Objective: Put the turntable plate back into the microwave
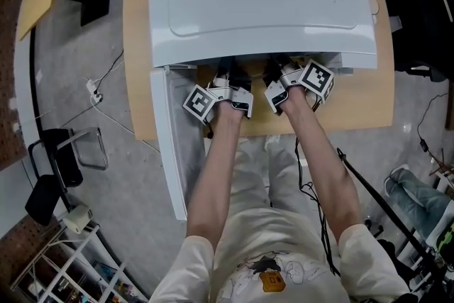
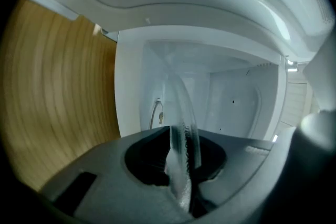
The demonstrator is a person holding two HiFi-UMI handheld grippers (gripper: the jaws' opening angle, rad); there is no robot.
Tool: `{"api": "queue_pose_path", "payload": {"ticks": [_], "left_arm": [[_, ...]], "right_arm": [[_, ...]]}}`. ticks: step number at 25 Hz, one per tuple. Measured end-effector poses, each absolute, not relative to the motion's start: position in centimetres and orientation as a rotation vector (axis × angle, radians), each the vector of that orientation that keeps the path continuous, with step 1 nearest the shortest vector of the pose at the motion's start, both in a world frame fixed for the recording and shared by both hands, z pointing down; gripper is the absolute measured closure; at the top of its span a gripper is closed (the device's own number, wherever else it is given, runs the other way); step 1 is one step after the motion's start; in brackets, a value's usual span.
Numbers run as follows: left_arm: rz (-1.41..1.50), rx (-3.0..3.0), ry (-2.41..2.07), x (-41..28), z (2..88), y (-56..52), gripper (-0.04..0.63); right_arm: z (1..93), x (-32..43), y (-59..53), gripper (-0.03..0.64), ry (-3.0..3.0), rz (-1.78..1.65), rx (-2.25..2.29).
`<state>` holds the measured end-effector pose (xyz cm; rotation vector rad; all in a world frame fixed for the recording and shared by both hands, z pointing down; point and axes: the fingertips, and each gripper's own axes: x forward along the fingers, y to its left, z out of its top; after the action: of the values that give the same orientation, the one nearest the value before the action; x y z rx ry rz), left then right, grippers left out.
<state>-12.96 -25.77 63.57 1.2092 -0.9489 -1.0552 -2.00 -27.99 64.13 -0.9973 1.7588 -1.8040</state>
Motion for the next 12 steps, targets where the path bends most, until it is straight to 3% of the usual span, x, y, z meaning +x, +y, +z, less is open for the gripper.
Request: {"api": "queue_pose_path", "payload": {"ticks": [9,12], "left_arm": [[-1.052,1.212,-0.957,-12.9,63.4,-25.8,0.56],[-1.044,1.214,-0.955,-12.6,63.3,-25.3,0.561]], "right_arm": [[64.4,-2.4,-22.8,0.476,1.678,-1.866,-0.913],[63.9,-3.3,-22.4,0.555,1.691,-1.875,-0.871]]}}
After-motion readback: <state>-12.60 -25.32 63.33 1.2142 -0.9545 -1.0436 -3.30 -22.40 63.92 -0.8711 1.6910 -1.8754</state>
